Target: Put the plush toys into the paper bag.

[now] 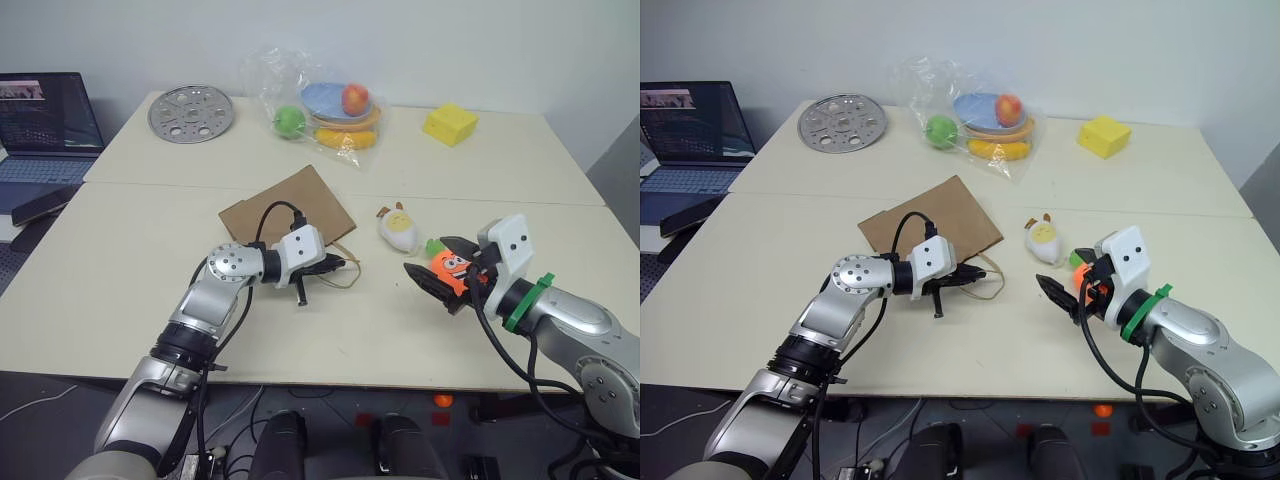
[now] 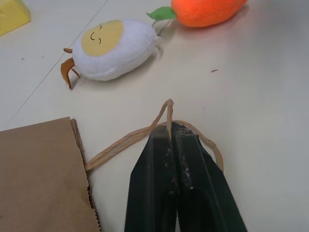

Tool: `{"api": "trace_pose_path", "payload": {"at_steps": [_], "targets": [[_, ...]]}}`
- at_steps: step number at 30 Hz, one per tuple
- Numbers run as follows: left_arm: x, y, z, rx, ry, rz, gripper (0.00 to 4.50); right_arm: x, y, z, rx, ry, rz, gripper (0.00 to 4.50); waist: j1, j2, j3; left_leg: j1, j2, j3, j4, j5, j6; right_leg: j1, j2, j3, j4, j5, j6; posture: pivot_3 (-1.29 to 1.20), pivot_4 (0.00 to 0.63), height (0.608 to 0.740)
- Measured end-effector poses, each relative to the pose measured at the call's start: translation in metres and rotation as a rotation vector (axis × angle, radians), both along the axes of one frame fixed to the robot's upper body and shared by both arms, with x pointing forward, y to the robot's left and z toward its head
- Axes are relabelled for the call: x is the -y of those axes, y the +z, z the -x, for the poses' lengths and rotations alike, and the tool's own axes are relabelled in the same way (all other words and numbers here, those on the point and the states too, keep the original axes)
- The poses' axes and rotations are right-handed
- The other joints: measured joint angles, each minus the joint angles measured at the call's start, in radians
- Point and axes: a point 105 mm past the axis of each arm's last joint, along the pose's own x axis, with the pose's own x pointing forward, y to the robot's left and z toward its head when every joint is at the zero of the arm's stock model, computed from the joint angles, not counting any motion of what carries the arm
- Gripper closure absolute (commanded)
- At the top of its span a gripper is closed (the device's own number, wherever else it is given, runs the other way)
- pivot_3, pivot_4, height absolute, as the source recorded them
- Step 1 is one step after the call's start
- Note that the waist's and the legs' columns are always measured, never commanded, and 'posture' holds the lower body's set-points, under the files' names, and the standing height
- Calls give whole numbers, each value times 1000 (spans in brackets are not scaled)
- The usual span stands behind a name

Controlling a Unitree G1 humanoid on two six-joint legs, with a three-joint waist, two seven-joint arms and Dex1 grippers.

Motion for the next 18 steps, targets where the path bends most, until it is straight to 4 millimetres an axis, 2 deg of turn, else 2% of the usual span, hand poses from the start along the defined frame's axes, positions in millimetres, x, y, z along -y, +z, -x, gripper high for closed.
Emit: {"api": "trace_pose_path", "payload": {"at_steps": [3,9,12,15,18], "targets": [[0,11,-4,-23,7,49,4472,1,1,-1,13,-5,5,0,0,0,0,0,0,0,0,0,0,0,0,0,0,0,0,0,150,740],[-7,79,-6,-70,-31,290,4472,-6,-11,-10,8,-6,40,0,-2,0,0,0,0,-1,3,0,0,0,1,0,1,0,1,0,150,740],[-14,104,-1,-110,-81,345,4472,-17,-11,-15,10,20,10,0,-4,0,0,0,0,-1,4,0,0,1,1,0,2,3,6,0,150,740],[-13,125,-1,-100,-107,376,4500,-35,-11,-28,10,38,-33,924,-6,0,0,0,0,-1,6,0,0,1,2,0,2,3,6,0,150,740],[-12,129,2,-109,-127,376,4500,-59,-11,-36,15,97,-50,2033,-10,0,0,0,1,-1,7,0,0,1,2,0,2,3,5,0,150,740]]}}
